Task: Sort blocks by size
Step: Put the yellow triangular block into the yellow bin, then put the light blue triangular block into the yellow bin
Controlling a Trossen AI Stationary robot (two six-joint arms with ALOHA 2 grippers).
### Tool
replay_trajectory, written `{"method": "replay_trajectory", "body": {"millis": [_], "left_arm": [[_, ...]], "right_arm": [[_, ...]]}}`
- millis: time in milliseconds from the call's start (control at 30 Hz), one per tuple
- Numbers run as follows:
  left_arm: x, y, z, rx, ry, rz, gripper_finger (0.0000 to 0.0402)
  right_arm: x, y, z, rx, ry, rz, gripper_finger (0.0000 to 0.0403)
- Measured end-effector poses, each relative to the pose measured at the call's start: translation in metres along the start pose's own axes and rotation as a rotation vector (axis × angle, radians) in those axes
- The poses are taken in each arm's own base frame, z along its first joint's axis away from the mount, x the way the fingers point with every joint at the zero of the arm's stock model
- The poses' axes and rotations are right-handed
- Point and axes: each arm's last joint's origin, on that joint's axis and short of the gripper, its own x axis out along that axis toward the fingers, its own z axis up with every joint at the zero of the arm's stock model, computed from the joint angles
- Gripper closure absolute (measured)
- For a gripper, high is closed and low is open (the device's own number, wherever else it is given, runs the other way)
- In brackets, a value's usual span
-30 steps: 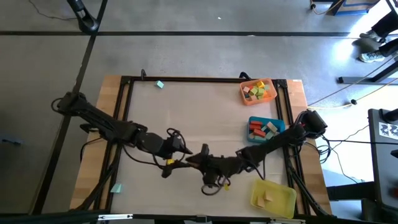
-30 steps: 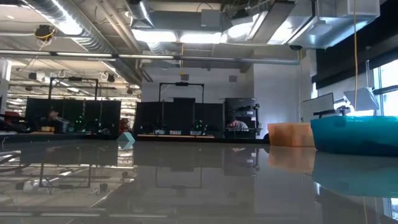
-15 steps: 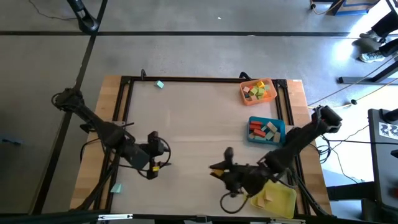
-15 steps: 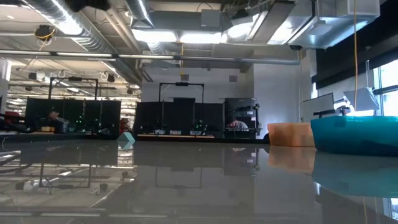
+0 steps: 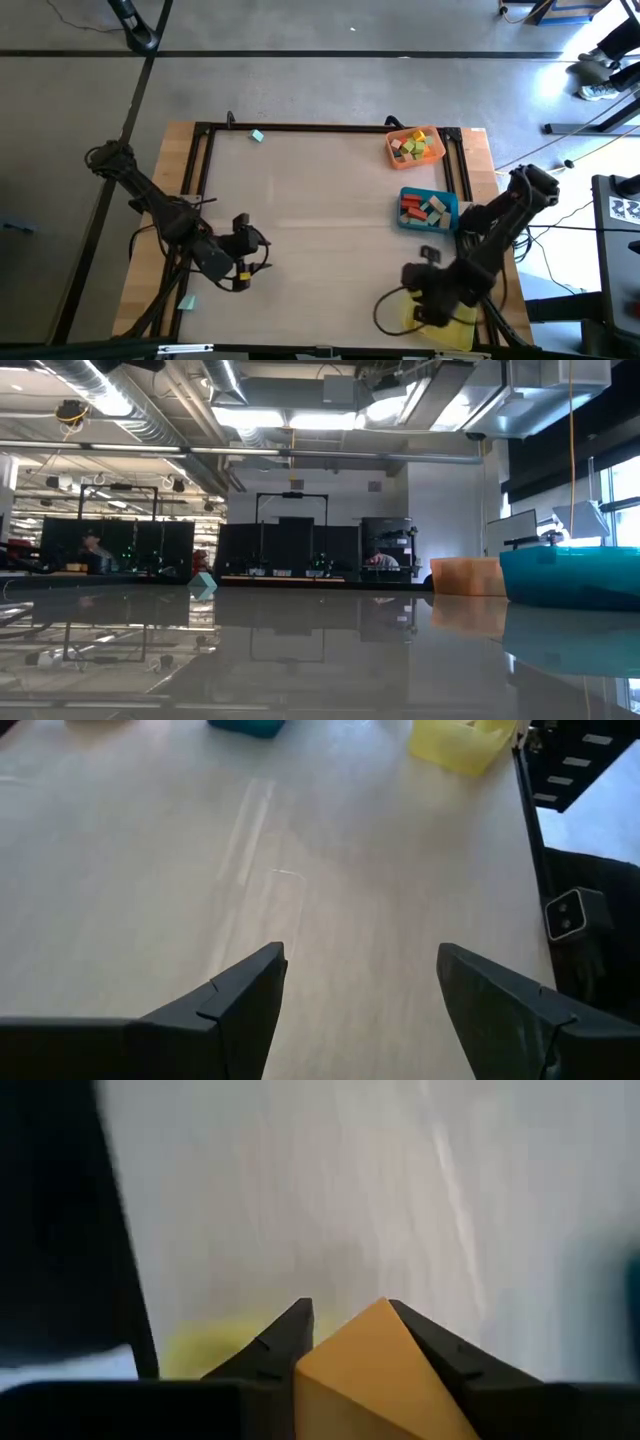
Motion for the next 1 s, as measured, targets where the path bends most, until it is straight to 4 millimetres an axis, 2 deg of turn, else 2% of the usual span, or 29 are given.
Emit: {"method": "replay_trajectory", "body": {"millis": [133, 200, 400, 567, 700, 833, 1000], "left_arm": [[0.000, 0.000, 0.000, -0.010, 0.001, 0.000, 0.0153], [0.000, 0.000, 0.000, -0.014, 0.001, 0.001, 0.0153], [0.000, 0.000, 0.000, -0.019, 0.001, 0.002, 0.0153], [0.000, 0.000, 0.000, -0.021, 0.002, 0.002, 0.0153], [0.000, 0.000, -0.001, -0.020, 0.015, -0.011, 0.0153], [-0.004, -0.006, -0.008, -0.033, 0.101, -0.096, 0.0153], [-0.008, -0.021, -0.027, -0.069, 0.220, -0.154, 0.0153]], "right_arm": [[0.009, 0.004, -0.031, 0.117, 0.083, -0.015, 0.0287], [0.015, 0.005, -0.044, 0.165, 0.108, -0.016, 0.0271], [0.026, 0.004, -0.063, 0.348, 0.146, -0.034, 0.0219], [0.027, 0.003, -0.061, 0.401, 0.143, -0.039, 0.0168], [0.029, 0.000, -0.052, 0.377, 0.126, -0.044, 0.0130], [0.033, -0.004, -0.035, 0.290, 0.003, -0.041, 0.0107], [0.038, -0.008, -0.009, 0.116, -0.181, -0.053, 0.0100]]}}
